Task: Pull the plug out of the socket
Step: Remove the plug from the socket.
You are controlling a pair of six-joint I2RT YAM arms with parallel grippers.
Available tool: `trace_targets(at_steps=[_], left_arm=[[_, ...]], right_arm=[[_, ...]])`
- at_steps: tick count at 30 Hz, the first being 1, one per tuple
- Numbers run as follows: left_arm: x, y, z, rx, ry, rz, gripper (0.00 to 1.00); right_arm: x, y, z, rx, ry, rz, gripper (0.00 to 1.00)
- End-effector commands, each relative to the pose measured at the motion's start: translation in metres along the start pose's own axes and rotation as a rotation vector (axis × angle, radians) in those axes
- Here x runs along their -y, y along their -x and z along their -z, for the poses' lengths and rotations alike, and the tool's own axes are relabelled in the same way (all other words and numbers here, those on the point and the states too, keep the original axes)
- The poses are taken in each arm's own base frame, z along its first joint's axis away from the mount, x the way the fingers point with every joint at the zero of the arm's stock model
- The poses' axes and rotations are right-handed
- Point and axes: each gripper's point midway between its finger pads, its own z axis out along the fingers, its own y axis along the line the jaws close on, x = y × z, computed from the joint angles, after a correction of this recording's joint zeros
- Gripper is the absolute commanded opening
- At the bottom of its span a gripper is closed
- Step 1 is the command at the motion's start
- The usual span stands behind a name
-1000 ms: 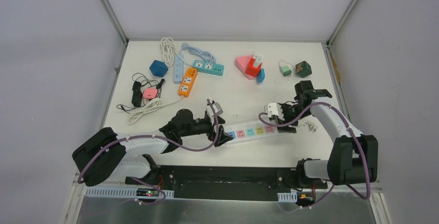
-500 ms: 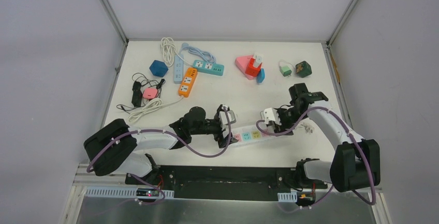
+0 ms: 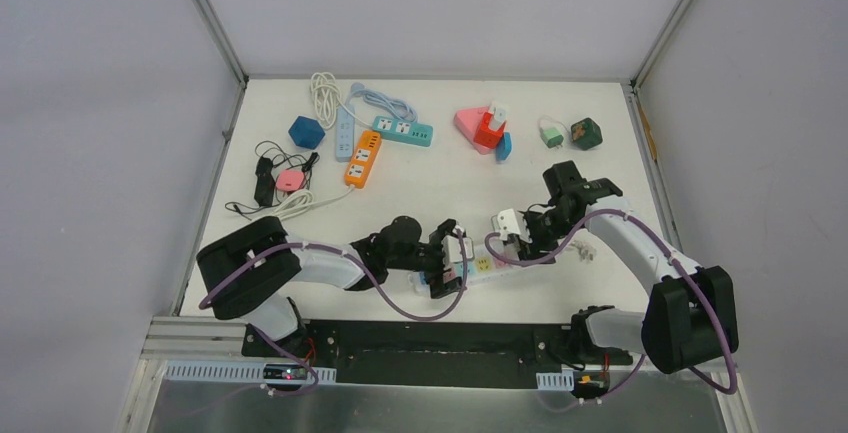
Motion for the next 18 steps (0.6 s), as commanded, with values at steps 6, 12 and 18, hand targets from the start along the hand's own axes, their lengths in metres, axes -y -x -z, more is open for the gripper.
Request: trace_targets(at_steps=[6, 12, 18], left_arm=[[-0.021, 0.003, -0.012, 0.029, 0.103, -0.073, 0.99], [-0.026, -0.001, -0.008, 0.041, 0.141, -0.096, 0.99], [-0.018, -0.008, -0.008, 0.02, 0.1, -0.101, 0.98]], right_arm=[[0.014, 0.014, 0.003, 0.047, -0.063, 0.024, 0.0], [0.012, 0.013, 0.001, 0.047, -0.054, 0.033, 0.0], [0.011, 0.012, 0.0, 0.042, -0.05, 0.033, 0.0]])
